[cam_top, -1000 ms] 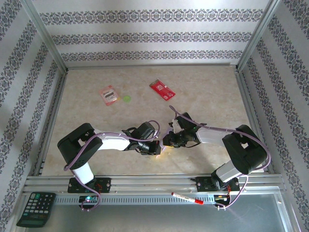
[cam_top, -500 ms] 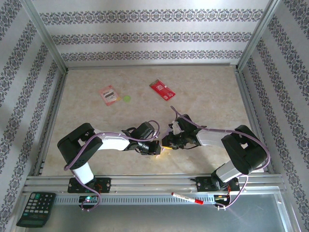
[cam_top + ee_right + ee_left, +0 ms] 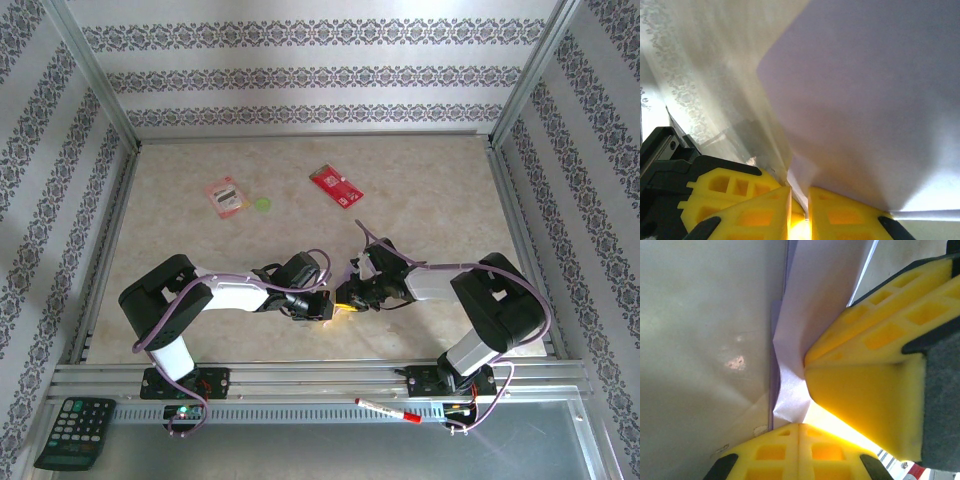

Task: Fold a paper plane with a square sheet of paper (pick it up from the middle)

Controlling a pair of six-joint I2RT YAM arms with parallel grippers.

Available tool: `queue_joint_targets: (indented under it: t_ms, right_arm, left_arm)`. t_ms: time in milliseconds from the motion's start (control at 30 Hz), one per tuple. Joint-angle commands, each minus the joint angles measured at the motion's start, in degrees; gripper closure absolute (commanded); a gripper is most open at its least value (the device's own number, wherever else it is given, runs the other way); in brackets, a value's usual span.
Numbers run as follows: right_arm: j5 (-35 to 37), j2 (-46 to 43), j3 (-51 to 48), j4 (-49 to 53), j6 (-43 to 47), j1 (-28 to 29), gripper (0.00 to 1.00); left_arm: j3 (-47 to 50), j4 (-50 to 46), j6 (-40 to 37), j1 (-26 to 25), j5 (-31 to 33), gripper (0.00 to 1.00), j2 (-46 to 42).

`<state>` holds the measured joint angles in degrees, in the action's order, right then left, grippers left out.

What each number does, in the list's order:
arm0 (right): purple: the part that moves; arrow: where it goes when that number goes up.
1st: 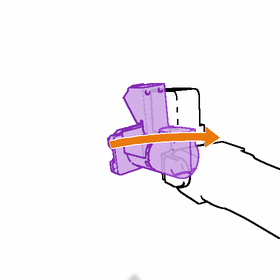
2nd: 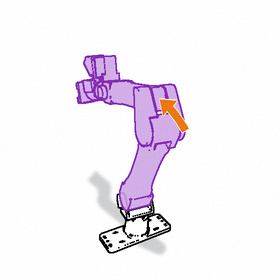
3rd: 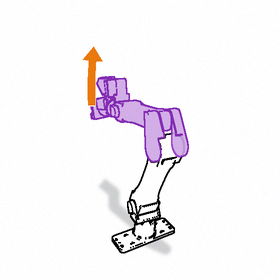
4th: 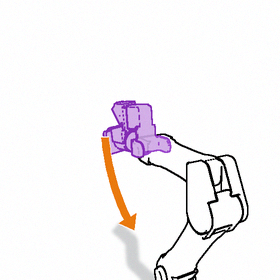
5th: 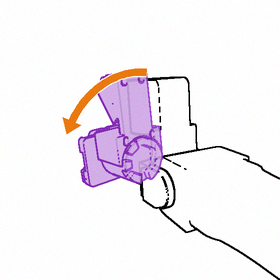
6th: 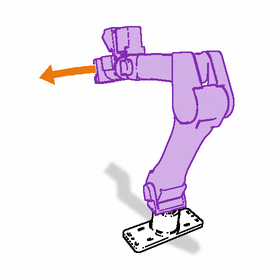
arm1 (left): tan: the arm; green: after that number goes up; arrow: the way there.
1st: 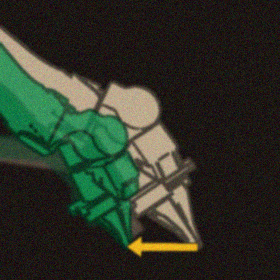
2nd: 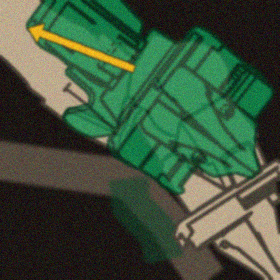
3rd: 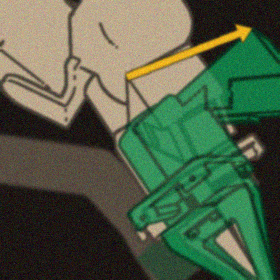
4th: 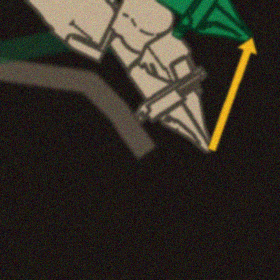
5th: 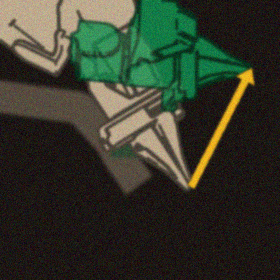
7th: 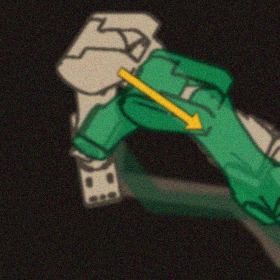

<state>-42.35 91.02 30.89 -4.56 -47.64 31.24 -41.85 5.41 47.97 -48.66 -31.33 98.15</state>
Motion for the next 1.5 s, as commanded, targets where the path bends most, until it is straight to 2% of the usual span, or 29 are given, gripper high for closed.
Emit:
queue_joint_targets:
  t_ms: [0,967,1300,1467]
  right_arm:
    - [0.5,1.6,0.2,1.3,1.6,-1.1,0.83]
    - [1.2,2.7,6.4,14.4,13.9,-12.8,0.83]
    - [-1.9,-4.5,7.2,13.5,11.0,-10.9,0.80]
    - [-1.5,-3.4,8.0,12.1,9.5,-8.2,0.79]
  left_arm:
    - [1.7,-3.4,-1.0,0.8,3.0,1.00,2.2]
    - [1.9,-3.9,-1.2,0.9,3.1,1.00,1.7]
    - [1.9,-3.8,-1.2,1.0,3.0,1.00,1.9]
    - [1.7,-3.8,-1.2,1.0,2.9,1.00,2.1]
